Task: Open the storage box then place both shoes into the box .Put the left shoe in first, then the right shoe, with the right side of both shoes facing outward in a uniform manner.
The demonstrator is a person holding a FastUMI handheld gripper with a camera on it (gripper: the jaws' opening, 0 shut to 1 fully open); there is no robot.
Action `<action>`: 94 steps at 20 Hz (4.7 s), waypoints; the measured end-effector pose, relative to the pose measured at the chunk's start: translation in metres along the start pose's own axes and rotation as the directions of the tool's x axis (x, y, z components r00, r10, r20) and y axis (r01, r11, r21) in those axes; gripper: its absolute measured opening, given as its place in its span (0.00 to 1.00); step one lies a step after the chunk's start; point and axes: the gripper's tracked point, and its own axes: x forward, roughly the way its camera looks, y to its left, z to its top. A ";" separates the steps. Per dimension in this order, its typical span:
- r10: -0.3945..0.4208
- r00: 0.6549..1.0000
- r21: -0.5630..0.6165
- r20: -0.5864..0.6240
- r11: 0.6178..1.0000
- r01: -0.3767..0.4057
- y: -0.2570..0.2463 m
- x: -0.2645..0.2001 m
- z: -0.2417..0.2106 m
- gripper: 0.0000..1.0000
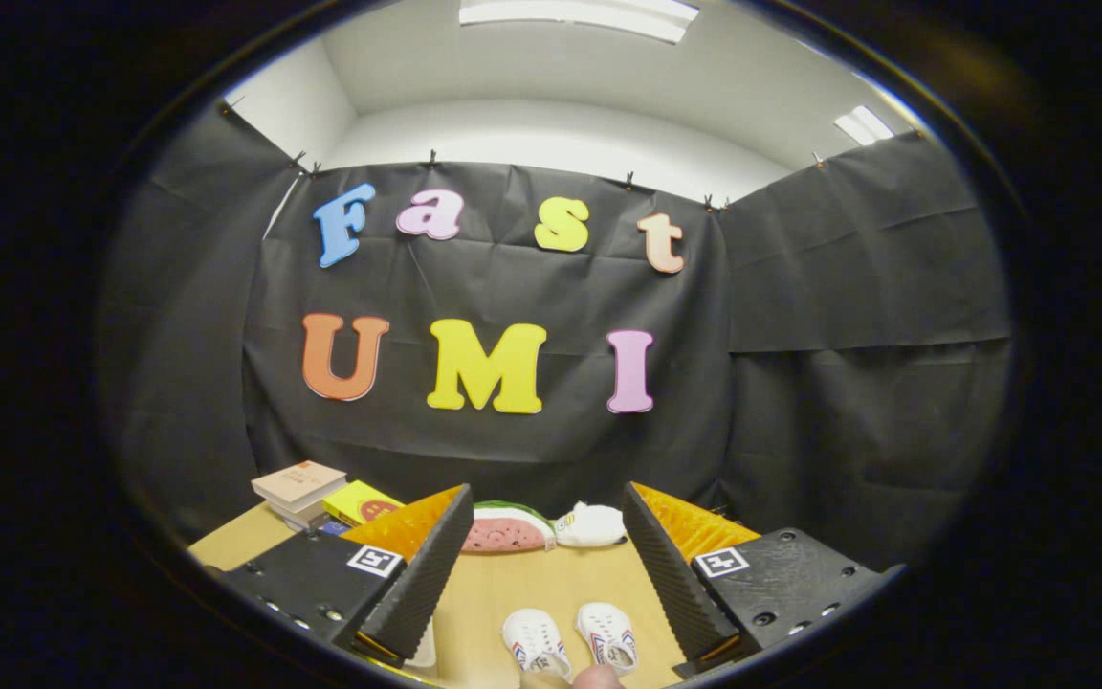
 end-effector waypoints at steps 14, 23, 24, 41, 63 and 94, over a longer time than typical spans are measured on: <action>0.114 0.982 0.021 -0.150 0.993 -0.112 -0.005 0.000 -0.052 0.95; 0.366 0.873 0.237 -0.324 0.924 -0.299 0.056 0.019 -0.145 0.95; 0.394 0.852 0.255 -0.345 0.913 -0.319 0.066 0.019 -0.157 0.95; 0.722 0.466 0.668 -0.512 0.675 -0.313 0.156 0.046 -0.285 0.95; 0.792 0.441 0.776 -0.422 0.567 -0.275 0.151 0.043 -0.199 0.01; 0.590 0.733 0.204 -0.339 0.807 -0.555 0.349 0.000 -0.066 0.93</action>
